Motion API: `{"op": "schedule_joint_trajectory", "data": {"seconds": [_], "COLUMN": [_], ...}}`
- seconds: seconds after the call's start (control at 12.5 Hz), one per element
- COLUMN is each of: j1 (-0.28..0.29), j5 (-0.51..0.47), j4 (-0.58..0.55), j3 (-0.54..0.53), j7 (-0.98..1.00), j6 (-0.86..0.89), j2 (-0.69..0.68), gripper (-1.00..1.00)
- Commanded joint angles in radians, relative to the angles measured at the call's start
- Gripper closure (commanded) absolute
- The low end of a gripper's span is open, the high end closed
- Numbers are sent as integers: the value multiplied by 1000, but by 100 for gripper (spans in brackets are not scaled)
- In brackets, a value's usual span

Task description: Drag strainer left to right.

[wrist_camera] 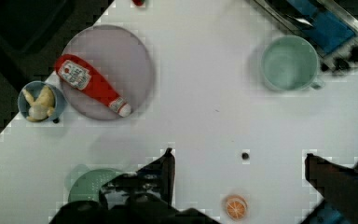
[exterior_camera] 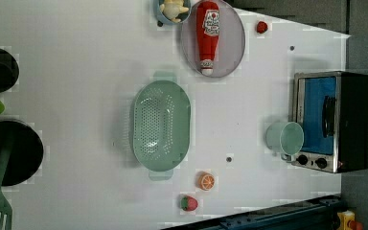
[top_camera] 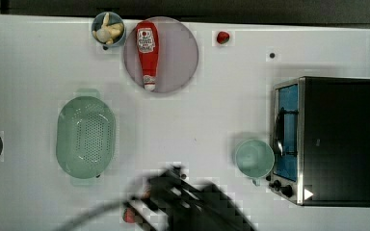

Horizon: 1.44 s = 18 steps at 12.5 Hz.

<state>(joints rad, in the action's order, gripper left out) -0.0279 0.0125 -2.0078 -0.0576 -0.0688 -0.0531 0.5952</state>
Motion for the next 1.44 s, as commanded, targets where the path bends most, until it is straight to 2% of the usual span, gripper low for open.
{"op": "schedule_joint_trajectory", "data": {"seconds": [0.08, 0.4, 0.64, 0.96, 1.44], "j1": [49, 52, 53, 59, 69], "j5": [-29, -29, -27, -16, 95], "j4": [-101, -156, -172, -175, -173], "j3": [-181, -391, -490, -534, -514], "j7": [-111, -401, -674, -975, -1257], "j6": [-58, -286, -475, -675, -856], "j2": [-166, -343, -521, -738, -976], "gripper": [-100, -100, -100, -100, -100]}}
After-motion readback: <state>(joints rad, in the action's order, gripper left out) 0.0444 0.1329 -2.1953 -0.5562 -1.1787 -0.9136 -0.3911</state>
